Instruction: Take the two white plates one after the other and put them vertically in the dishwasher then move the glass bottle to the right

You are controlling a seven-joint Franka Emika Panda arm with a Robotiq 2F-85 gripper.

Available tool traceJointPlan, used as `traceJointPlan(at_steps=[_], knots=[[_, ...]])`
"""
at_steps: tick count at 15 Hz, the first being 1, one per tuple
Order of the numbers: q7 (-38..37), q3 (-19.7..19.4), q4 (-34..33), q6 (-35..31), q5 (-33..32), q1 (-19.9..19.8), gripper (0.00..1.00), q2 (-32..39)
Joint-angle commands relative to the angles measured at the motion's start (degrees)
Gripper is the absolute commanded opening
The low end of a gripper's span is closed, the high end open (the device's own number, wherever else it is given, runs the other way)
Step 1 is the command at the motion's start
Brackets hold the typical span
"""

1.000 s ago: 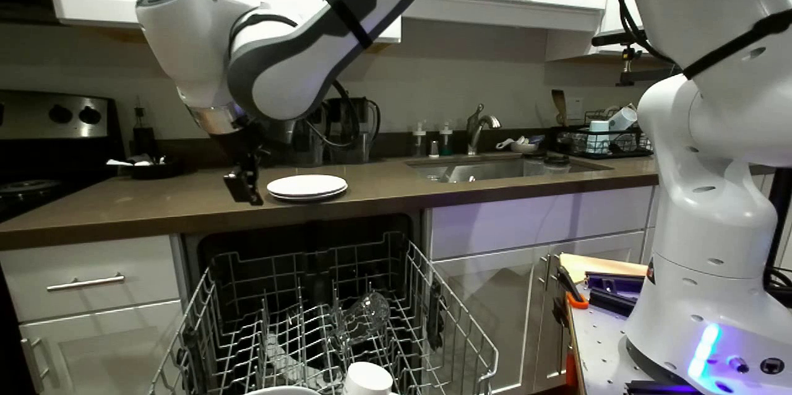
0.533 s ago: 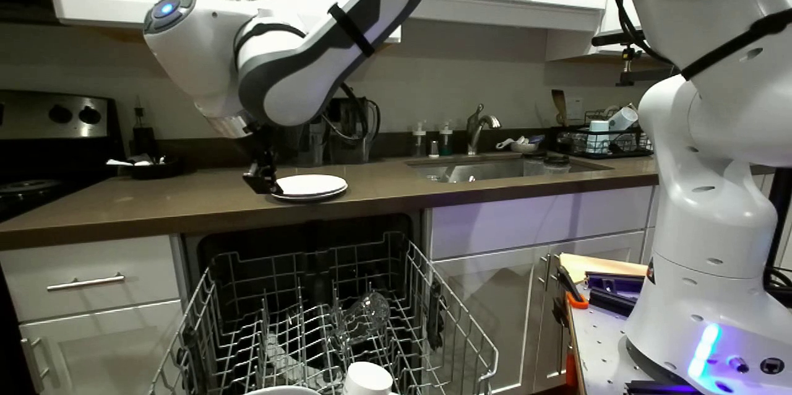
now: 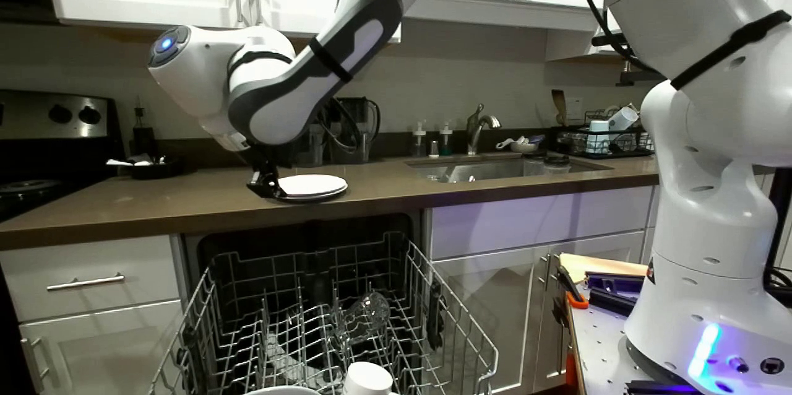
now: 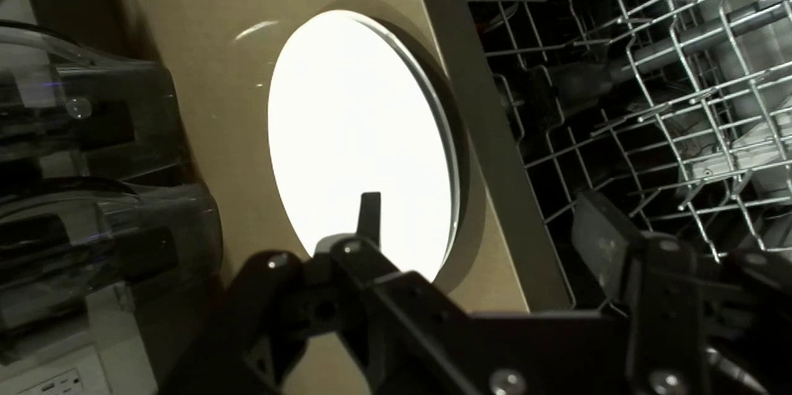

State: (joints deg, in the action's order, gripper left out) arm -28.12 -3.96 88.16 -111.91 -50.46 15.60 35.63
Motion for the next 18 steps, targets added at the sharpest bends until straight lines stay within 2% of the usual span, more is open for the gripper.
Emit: traceJointPlan(at_steps=[1, 4, 8, 10, 11, 14, 16, 17, 18], knots=[[-0.47, -0.36, -8.05, 1.30, -0.52, -1.30, 0.81, 5.99], [-0.55, -1.53, -13.10, 1.56, -0.34, -1.64, 0.76, 9.93], [-0.05, -2.83, -18.79, 1.44, 0.27, -2.11, 0.66, 14.49], [0.24, -3.32, -21.26, 1.61, 0.62, -2.27, 0.64, 16.42], [0.38, -3.49, -22.39, 1.70, 0.77, -2.40, 0.66, 17.29], [0.72, -4.11, -25.21, 1.78, 1.27, -2.81, 0.59, 19.46], [0.87, -4.39, -26.74, 1.81, 1.60, -3.07, 0.42, 20.65], [0.94, -4.55, -27.43, 1.83, 1.76, -3.17, 0.39, 21.17], [0.98, -4.67, -27.98, 1.85, 1.92, -3.24, 0.25, 21.62]])
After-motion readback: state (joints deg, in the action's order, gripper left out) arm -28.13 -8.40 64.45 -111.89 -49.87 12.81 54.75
